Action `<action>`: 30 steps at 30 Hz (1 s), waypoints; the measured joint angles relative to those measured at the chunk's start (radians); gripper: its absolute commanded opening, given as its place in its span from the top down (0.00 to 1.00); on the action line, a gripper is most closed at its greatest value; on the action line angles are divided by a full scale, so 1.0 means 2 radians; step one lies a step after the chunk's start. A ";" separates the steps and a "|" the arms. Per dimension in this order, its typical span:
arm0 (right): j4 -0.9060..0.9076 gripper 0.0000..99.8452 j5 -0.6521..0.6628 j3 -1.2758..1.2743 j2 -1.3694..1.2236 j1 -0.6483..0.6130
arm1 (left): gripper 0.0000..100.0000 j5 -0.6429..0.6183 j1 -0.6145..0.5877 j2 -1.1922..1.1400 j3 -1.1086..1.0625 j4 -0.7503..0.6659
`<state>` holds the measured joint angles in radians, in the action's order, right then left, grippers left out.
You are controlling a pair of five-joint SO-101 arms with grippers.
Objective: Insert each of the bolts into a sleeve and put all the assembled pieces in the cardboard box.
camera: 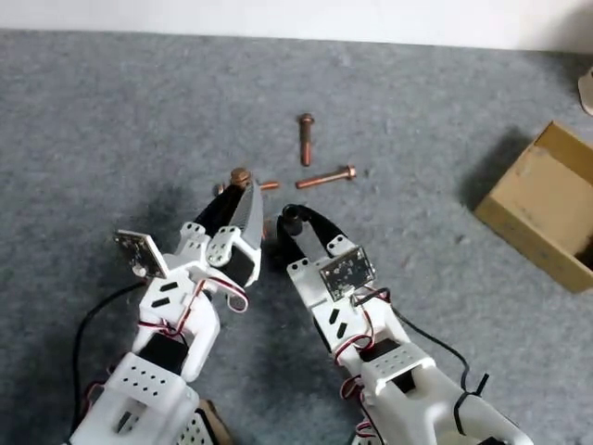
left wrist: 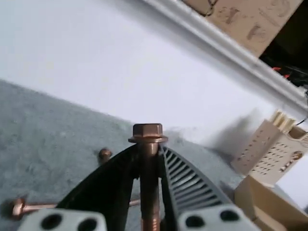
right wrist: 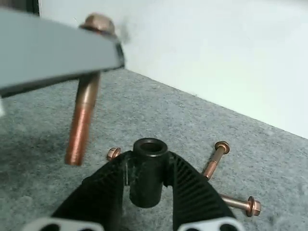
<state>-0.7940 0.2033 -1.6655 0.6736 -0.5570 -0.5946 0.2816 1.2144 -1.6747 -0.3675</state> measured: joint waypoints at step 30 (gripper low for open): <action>0.024 0.99 0.000 0.000 0.000 0.005 | 0.99 -0.002 -0.008 0.000 0.143 0.282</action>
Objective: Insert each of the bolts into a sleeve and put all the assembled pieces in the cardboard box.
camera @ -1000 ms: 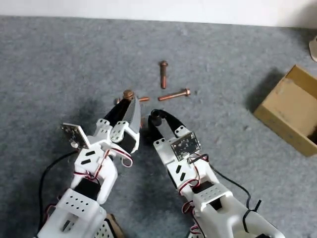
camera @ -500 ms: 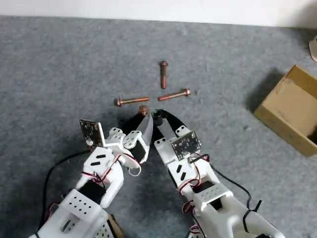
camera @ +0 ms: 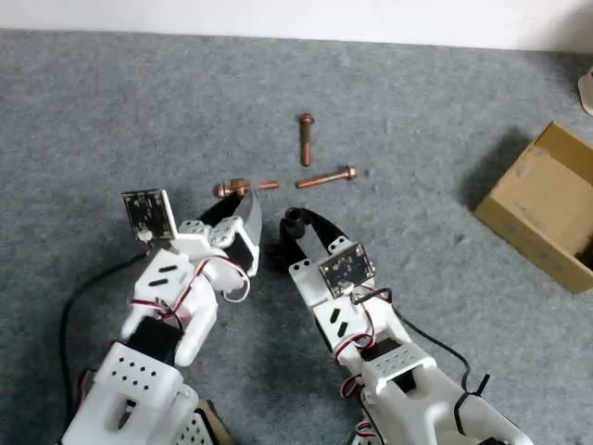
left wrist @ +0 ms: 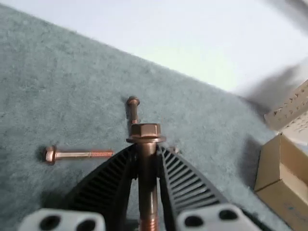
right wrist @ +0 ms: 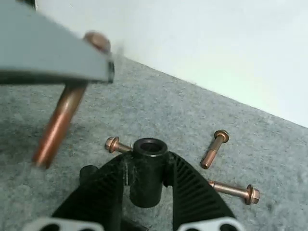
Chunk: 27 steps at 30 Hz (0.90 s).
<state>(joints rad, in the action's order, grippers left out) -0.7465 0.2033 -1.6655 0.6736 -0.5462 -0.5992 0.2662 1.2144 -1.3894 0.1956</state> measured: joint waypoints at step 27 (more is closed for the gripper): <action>0.002 0.99 0.000 0.000 0.000 0.000 | 0.99 0.008 0.045 -0.269 0.080 -0.263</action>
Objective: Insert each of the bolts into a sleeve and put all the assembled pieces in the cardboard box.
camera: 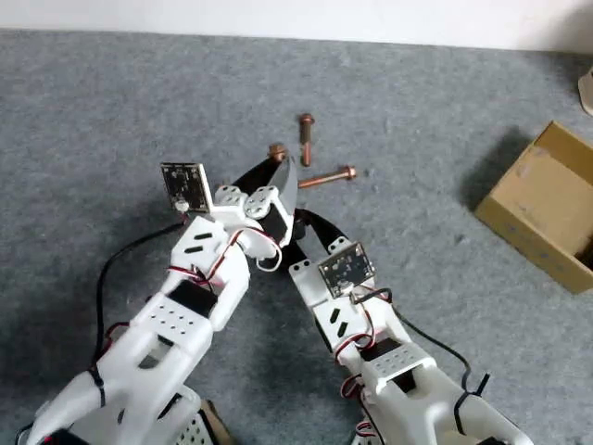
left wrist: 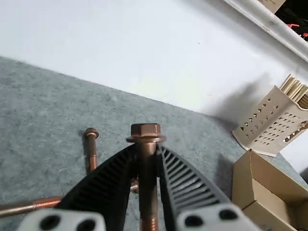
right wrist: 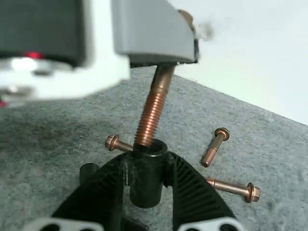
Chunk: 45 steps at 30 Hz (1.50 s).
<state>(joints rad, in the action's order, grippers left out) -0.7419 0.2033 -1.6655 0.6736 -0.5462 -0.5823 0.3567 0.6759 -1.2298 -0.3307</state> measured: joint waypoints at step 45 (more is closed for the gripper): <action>0.002 0.99 -0.053 0.000 -0.002 0.048 | 0.99 0.071 0.028 -0.019 -0.061 -0.090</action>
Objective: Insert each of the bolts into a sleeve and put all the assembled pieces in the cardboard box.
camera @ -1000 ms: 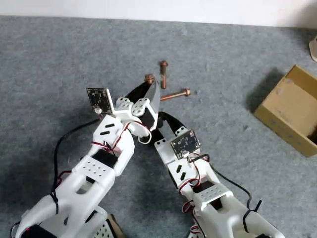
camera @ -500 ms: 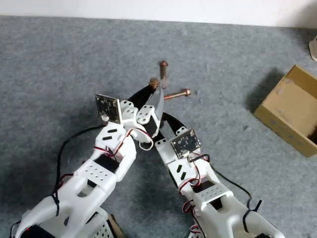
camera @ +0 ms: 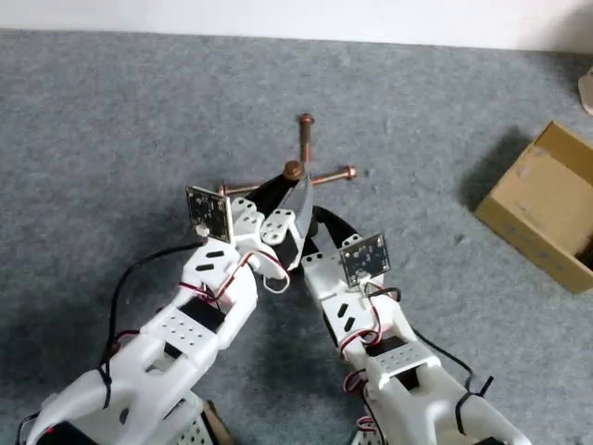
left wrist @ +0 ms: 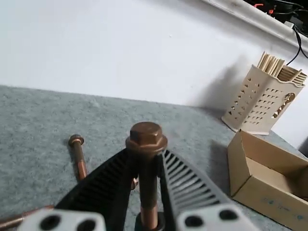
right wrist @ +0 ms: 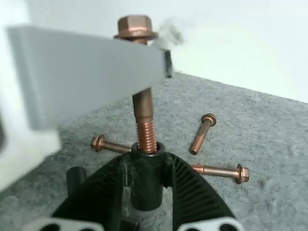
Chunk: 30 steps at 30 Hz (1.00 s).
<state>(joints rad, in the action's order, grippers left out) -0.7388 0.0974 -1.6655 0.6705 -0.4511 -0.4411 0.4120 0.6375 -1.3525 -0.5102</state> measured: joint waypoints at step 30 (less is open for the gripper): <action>0.001 0.99 0.001 0.000 0.000 0.013 | 0.87 0.051 0.035 0.008 0.015 0.114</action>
<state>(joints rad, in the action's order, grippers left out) -0.7373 0.0990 -1.6655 0.6705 -0.4250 -0.3383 0.4810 0.6529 -1.3218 -0.2816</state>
